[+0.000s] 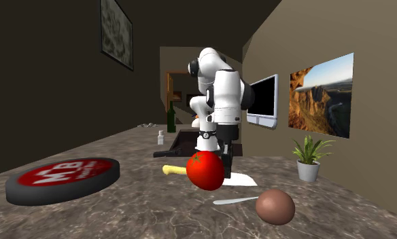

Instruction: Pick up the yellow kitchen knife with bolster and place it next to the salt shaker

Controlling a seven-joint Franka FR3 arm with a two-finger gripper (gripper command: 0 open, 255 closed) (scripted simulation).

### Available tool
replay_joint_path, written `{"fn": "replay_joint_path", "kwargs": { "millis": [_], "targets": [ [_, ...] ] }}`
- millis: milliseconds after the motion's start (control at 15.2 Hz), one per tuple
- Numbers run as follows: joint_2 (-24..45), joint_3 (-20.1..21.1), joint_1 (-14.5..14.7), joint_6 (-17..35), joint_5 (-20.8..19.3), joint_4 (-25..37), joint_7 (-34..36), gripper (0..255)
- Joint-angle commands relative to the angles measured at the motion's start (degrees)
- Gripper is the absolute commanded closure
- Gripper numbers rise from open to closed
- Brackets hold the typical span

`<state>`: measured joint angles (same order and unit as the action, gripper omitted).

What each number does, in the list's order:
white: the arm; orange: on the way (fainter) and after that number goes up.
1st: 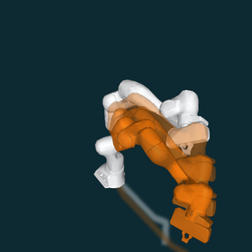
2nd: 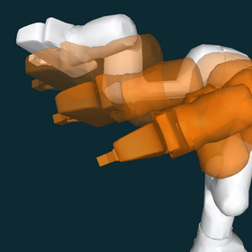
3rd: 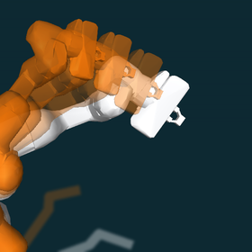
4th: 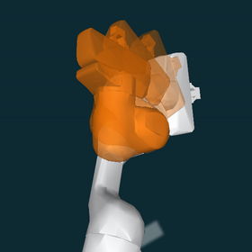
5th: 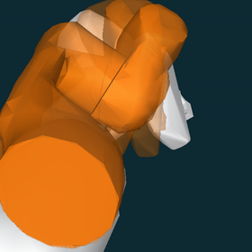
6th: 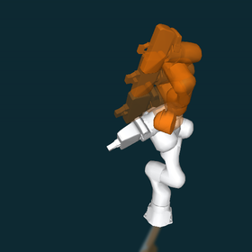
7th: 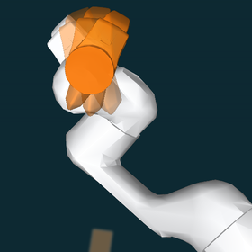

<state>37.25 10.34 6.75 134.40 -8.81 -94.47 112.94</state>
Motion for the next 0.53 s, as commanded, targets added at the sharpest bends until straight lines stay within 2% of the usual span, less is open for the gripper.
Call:
{"fn": "replay_joint_path", "kwargs": {
  "millis": [0, 462],
  "targets": [
    [0.42, -0.38, -0.21, -0.19, -0.05, -0.53, 0.13, 255],
    [-0.16, -0.23, -0.58, -1.65, 0.17, 0.34, -0.4, 255]
  ]
}}
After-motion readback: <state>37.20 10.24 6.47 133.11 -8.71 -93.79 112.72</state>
